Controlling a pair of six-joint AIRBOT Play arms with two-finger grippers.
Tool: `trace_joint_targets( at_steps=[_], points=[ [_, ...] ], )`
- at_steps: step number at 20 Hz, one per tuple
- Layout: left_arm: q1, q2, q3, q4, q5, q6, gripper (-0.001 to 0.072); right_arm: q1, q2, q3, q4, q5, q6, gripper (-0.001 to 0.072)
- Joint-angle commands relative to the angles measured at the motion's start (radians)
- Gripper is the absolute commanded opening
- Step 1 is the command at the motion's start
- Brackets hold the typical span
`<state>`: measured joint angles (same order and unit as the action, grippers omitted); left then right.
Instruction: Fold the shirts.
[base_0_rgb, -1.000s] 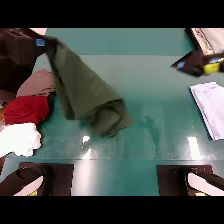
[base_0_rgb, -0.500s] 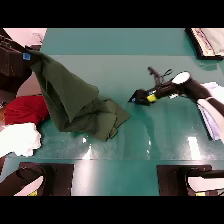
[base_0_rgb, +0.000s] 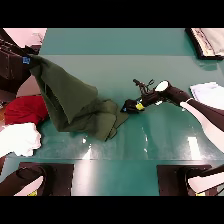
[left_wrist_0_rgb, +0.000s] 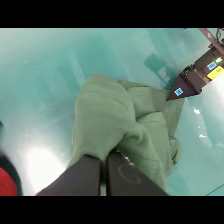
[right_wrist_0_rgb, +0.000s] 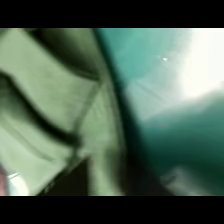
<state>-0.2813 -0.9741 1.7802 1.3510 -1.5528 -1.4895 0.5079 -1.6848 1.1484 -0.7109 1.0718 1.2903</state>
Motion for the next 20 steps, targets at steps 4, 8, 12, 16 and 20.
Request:
trace_joint_targets(
  at_steps=[4,8,12,16,20],
  points=[
    [0.0,0.001,0.011,0.089,0.061,-0.008,0.0026,-0.058,0.108,0.047,-0.116,0.003,0.01,0.0013],
    [0.0,0.001,0.116,0.213,0.234,-0.06,0.0026,-0.266,0.37,0.292,-0.455,0.039,0.125,0.0013],
    [0.0,0.001,0.176,0.181,0.358,-0.079,0.0026,-0.472,0.568,0.573,-0.468,0.029,0.124,0.0013],
    [0.0,0.005,0.177,0.099,0.36,-0.079,0.0026,-0.601,0.716,0.734,-0.47,0.021,0.106,0.0013],
    [0.0,0.029,0.195,-0.053,0.374,-0.073,0.0026,-0.69,0.826,0.793,-0.469,0.015,0.074,0.0013]
  ],
)
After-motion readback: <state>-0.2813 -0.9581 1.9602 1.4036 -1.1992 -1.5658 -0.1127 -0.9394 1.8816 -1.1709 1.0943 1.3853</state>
